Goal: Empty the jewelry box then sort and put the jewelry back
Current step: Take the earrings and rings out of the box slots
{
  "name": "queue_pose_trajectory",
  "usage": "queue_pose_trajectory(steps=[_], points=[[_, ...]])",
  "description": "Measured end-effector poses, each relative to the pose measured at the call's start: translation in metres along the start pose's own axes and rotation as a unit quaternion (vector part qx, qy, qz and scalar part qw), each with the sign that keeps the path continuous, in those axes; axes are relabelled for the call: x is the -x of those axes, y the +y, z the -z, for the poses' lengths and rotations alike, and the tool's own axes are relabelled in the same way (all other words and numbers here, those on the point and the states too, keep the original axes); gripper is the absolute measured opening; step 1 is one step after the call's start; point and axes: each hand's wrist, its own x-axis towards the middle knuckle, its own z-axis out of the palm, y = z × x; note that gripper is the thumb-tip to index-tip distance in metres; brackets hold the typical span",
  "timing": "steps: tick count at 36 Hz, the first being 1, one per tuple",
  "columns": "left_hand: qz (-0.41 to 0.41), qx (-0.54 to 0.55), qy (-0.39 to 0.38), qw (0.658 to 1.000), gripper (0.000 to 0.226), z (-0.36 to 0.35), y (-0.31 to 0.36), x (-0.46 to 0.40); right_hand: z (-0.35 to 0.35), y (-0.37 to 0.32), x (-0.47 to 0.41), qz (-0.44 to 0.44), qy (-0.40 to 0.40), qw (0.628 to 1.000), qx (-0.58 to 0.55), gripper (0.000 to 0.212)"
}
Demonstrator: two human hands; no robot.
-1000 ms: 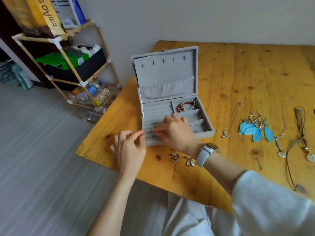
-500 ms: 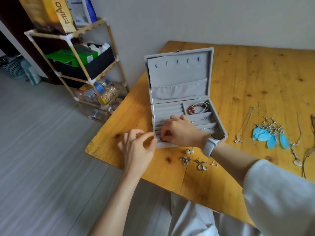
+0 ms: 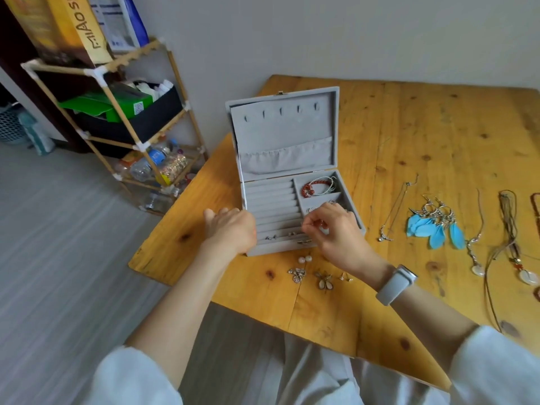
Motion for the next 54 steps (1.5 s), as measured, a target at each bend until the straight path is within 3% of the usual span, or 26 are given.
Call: queue_pose_trajectory(steps=[5,11,15,21,26,31,39,44,48,50,54], points=[[-0.025,-0.008,-0.003,1.000,0.021,0.000,0.003,0.006,0.016,0.009,0.015,-0.028,0.028,0.998,-0.038,0.014],[-0.050,0.126,0.106,0.985,0.011,-0.021,0.011,0.038,0.030,0.022,0.048,-0.075,0.047,0.994,-0.072,0.008],[-0.014,0.216,0.176,0.960,0.009,-0.042,0.012,0.047,0.030,0.032,0.070,-0.103,0.048,0.990,-0.080,0.022],[0.016,0.305,0.216,0.927,0.008,-0.049,0.002,0.052,0.029,0.030,0.077,-0.108,0.040,0.990,-0.081,0.027],[0.003,0.273,0.202,0.941,0.016,-0.035,-0.006,0.038,0.022,0.022,0.065,-0.095,0.047,0.991,-0.084,0.029],[-0.021,0.155,0.175,0.972,0.009,-0.023,-0.002,0.024,0.016,0.017,0.058,-0.085,0.042,0.992,-0.083,0.026],[-0.065,0.000,0.185,0.981,0.015,-0.024,0.003,0.022,0.016,0.020,0.058,-0.088,0.037,0.992,-0.078,0.016],[-0.046,0.060,0.219,0.973,0.012,-0.026,0.001,0.027,0.023,0.025,0.065,-0.098,0.053,0.991,-0.075,0.023],[-0.095,0.201,0.294,0.929,0.003,-0.033,0.023,0.049,0.031,0.034,0.078,-0.110,0.063,0.990,-0.057,0.015],[-0.140,0.241,0.285,0.917,0.002,-0.047,0.042,0.061,0.032,0.038,0.086,-0.122,0.065,0.990,-0.036,0.008],[-0.188,0.283,0.243,0.908,0.024,-0.072,0.090,0.084,0.035,0.047,0.103,-0.141,0.074,0.987,0.011,0.006]])
